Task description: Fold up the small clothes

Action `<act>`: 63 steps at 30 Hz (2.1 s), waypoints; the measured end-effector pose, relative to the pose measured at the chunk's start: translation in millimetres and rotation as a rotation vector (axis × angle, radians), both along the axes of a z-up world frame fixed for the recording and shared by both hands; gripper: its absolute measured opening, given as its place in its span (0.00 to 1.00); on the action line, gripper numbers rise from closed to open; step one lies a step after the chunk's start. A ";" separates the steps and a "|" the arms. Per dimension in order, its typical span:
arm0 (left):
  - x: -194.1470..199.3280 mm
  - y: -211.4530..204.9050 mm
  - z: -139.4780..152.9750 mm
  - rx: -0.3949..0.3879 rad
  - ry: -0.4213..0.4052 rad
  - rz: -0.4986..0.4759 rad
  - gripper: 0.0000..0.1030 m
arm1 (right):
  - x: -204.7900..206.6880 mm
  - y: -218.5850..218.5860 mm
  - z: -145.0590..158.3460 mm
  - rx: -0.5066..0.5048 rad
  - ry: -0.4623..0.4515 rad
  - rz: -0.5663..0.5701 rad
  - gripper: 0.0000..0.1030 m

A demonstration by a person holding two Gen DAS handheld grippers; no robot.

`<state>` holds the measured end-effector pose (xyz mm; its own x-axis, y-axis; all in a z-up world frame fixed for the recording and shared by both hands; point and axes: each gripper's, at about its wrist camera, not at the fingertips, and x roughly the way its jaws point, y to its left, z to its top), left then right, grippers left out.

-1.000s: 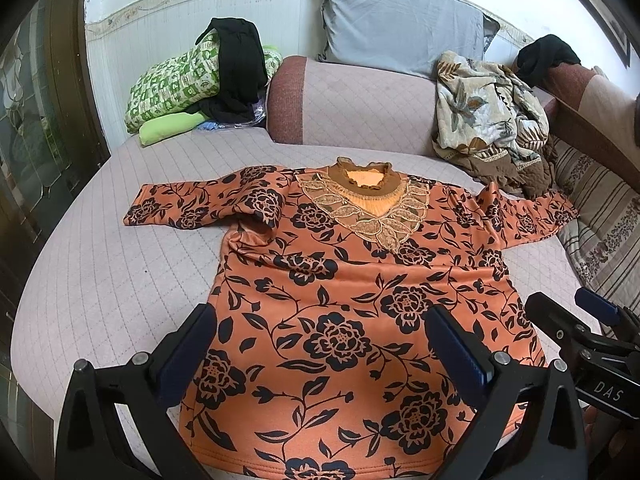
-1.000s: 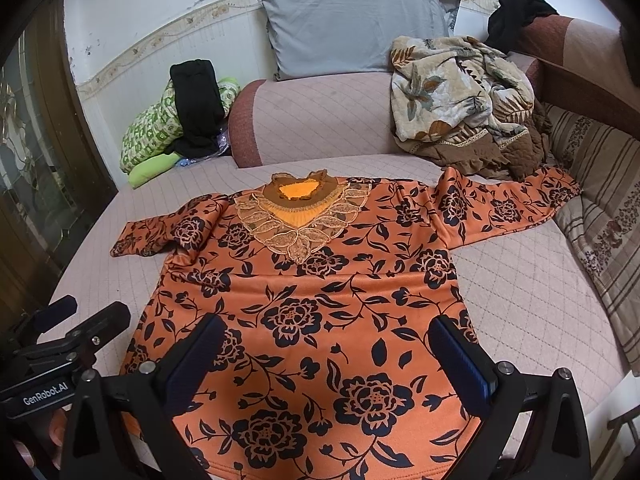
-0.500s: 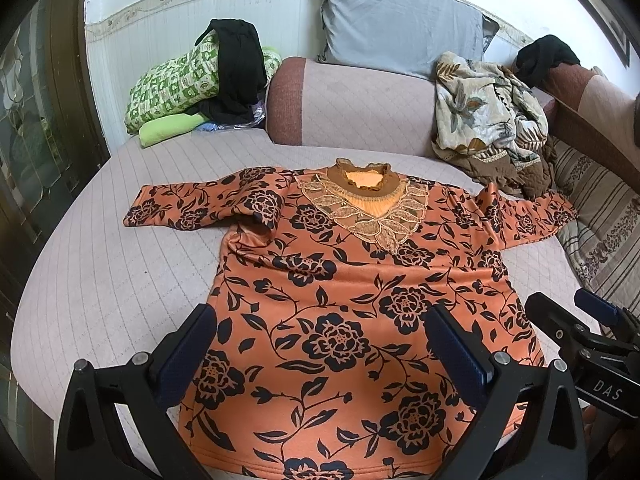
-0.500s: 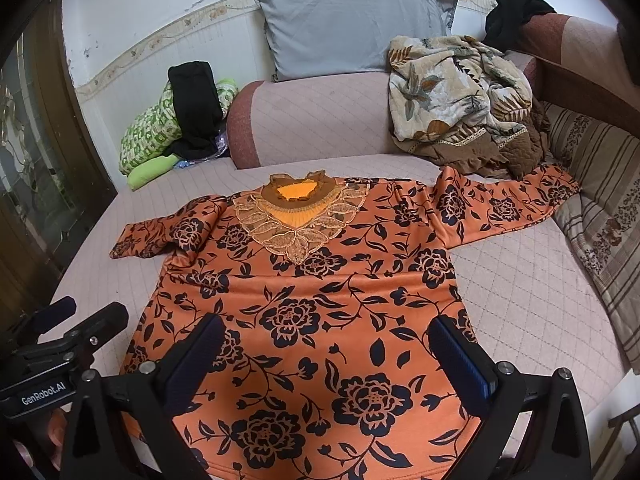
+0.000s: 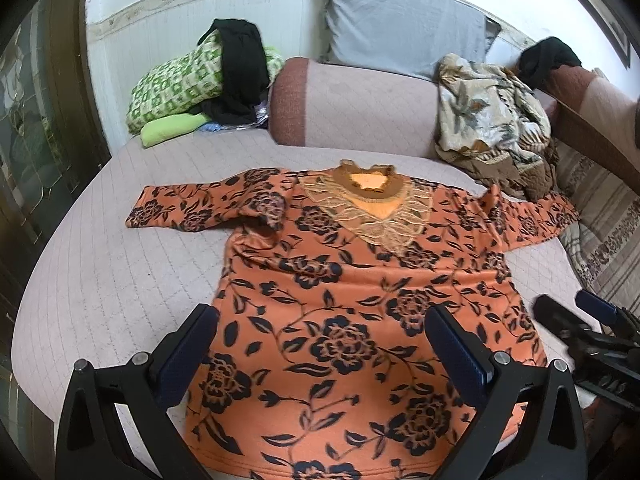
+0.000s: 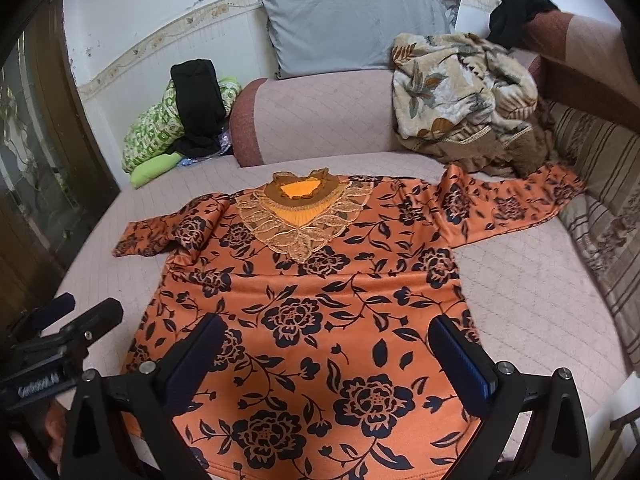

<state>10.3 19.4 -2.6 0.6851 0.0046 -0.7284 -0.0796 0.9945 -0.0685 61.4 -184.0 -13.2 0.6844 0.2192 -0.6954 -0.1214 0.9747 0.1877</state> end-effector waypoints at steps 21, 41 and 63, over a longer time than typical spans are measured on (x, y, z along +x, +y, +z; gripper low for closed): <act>72.7 263.5 -142.2 0.045 0.229 0.681 1.00 | 205.5 -400.4 -87.3 0.469 0.084 -0.658 0.83; 58.9 260.5 -161.0 0.066 0.128 0.700 1.00 | 326.5 -414.7 -76.0 0.130 0.037 -0.663 0.05; 57.0 262.0 -161.3 0.046 0.105 0.696 1.00 | 277.6 145.0 -111.2 0.192 0.324 0.249 0.82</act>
<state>67.3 281.4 -163.8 0.4376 0.4487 -0.7792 -0.7019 0.7121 0.0159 339.0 -39.0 -124.4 0.3481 0.4959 -0.7956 -0.2532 0.8668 0.4295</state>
